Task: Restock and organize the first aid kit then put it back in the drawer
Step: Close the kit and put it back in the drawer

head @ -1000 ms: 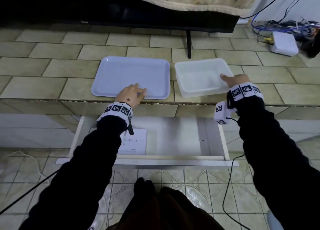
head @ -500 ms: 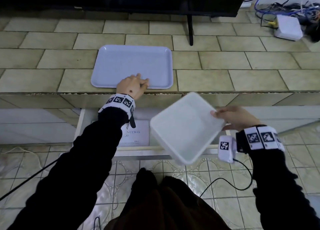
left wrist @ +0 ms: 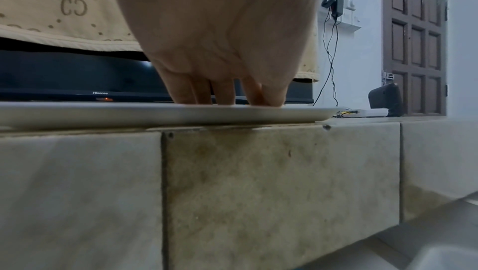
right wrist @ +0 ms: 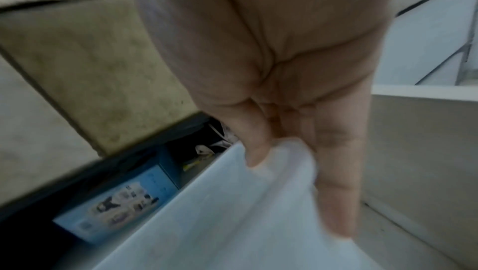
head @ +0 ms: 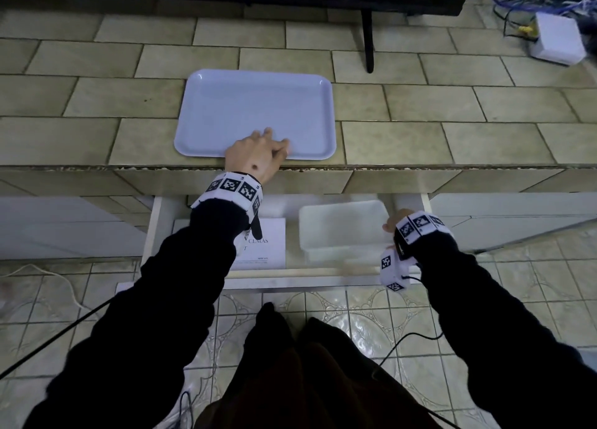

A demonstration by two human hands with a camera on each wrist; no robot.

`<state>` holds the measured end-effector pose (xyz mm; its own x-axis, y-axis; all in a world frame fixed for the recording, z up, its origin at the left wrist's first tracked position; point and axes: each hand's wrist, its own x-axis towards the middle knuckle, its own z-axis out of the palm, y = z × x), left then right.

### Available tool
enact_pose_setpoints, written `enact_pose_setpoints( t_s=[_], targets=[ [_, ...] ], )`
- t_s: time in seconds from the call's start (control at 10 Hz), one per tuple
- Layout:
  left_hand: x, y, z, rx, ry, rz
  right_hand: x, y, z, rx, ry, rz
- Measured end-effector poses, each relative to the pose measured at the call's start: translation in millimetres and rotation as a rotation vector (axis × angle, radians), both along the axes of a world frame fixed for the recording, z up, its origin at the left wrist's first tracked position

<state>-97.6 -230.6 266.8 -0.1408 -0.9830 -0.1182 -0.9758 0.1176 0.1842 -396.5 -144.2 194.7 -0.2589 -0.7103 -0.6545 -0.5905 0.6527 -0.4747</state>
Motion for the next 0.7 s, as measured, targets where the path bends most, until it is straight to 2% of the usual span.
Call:
enact_pose_setpoints(
  t_s=[0.1,0.2,0.3,0.4,0.5,0.6,0.7],
  targets=[
    [0,1,3,0.005,-0.006,0.000,-6,-13,-29,-0.037,0.028,0.205],
    [-1,1,3,0.008,-0.003,-0.011,-2,-2,-15,-0.498,-0.428,0.596],
    [1,0,1,0.018,-0.002,-0.021,8,9,-1,-0.872,-0.856,0.867],
    [0,1,3,0.014,-0.002,-0.028,6,7,-18,-0.986,-0.958,0.854],
    [0,3,5,0.015,-0.013,-0.027,-4,8,-19,-0.930,-1.048,0.745],
    [1,2,3,0.024,-0.001,-0.031,-9,11,-21,-0.824,-0.978,0.804],
    [2,1,0,0.040,0.011,-0.038,13,3,-25,-0.366,-0.258,0.367]
  ],
)
